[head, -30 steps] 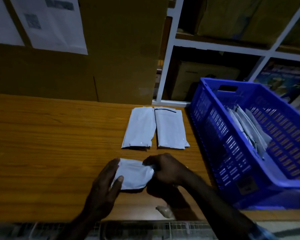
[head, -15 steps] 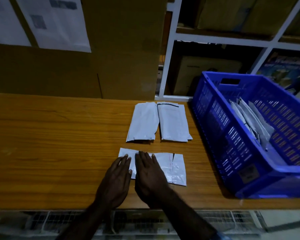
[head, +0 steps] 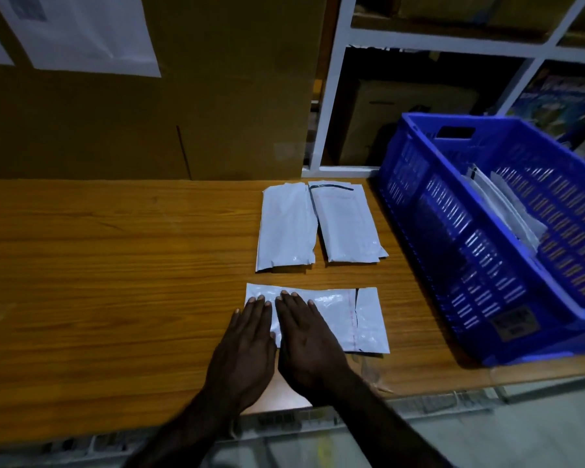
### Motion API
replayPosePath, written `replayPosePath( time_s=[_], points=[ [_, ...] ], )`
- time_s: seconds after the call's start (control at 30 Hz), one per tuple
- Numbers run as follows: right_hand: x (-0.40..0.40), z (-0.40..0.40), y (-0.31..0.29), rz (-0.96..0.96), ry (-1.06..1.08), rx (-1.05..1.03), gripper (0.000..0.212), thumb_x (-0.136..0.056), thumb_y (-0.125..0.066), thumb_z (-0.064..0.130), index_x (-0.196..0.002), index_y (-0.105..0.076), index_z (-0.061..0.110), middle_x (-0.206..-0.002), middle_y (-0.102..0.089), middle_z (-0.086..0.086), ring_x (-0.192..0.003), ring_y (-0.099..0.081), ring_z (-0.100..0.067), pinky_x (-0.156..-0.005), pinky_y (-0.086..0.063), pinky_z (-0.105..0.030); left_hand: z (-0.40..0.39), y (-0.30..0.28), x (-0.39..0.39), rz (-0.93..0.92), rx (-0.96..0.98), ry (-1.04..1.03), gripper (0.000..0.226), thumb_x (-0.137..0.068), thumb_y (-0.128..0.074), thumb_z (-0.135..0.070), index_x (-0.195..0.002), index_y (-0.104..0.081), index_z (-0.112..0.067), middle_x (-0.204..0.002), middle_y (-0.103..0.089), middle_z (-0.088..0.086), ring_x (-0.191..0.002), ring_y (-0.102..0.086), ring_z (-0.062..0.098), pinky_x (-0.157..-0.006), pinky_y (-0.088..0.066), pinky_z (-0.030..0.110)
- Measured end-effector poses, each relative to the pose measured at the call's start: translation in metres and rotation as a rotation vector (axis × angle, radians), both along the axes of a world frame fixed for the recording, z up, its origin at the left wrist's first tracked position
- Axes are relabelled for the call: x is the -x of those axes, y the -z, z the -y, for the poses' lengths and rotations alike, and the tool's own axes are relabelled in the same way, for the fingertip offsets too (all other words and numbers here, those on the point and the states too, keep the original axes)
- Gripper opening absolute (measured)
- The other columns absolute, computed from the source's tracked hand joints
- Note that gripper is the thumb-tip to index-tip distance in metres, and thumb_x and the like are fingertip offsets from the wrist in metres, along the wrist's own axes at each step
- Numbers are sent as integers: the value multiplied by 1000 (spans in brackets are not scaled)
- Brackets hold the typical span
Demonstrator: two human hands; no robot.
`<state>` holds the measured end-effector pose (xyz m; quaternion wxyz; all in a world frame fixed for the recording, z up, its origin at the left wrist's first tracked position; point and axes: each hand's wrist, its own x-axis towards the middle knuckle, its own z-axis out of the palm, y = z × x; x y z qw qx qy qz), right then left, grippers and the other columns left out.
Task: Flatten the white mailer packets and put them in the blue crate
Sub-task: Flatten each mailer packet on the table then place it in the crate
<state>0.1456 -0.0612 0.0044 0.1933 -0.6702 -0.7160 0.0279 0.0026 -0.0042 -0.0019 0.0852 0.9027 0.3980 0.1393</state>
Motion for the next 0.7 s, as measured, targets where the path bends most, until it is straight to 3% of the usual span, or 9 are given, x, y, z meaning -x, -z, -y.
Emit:
replayPosePath(
  time_s=[0.07, 0.13, 0.17, 0.27, 0.33, 0.53, 0.7],
  points=[
    [-2, -4, -5, -65, 18, 32, 55, -95, -37, 16, -147, -38, -2, -156, -34, -18, -147, -27, -30, -121, -20, -49, -4, -4, -3, -25, -25, 2, 63, -104, -12, -36, -136, -53, 1, -142, -50, 18, -134, -46, 30, -115, -21, 40],
    [-6, -6, -14, -120, 38, 85, 53, -100, -34, 16, -151, -33, 2, -158, -29, -12, -149, -21, -24, -124, -2, -32, -10, -12, -9, -9, -48, -11, 62, -103, -16, -35, -131, -57, 1, -136, -56, 18, -129, -51, 30, -117, -27, 40],
    [-9, -5, -17, -141, 69, 62, 52, -100, -35, 15, -151, -35, 3, -157, -32, -12, -149, -24, -23, -123, -1, -28, -13, -17, -13, 13, -56, -11, 61, -104, -16, -33, -131, -57, 2, -134, -57, 19, -128, -53, 30, -116, -29, 39],
    [-18, 0, -13, -72, 130, -1, 54, -93, -44, 11, -145, -42, -3, -152, -39, -20, -144, -33, -33, -120, -25, -49, -21, -27, -23, 20, -61, 41, 63, -105, -9, -30, -131, -56, 3, -133, -59, 19, -125, -55, 30, -111, -24, 38],
    [-20, 3, -3, -3, 117, 18, 56, -90, -47, 11, -142, -42, -8, -151, -38, -26, -143, -33, -38, -114, -32, -56, -23, -25, -26, -19, -35, 90, 65, -106, -6, -31, -130, -58, 0, -133, -59, 16, -126, -55, 28, -111, -23, 37],
    [-19, 2, 6, 33, 151, -36, 48, -105, -30, 20, -145, -40, -6, -154, -34, -22, -146, -29, -32, -114, -32, -52, -26, -7, -23, 20, 34, 93, 58, -104, -15, -39, -146, -41, -9, -153, -38, 6, -144, -29, 18, -116, -14, 37],
    [-19, 0, 13, 29, 190, -4, 50, -107, -27, 25, -149, -34, -2, -160, -24, -18, -150, -19, -28, -118, -26, -50, -25, -10, -23, -19, 31, 88, 63, -104, -8, -42, -147, -42, -11, -154, -36, 6, -145, -28, 20, -116, -16, 39]
  ],
)
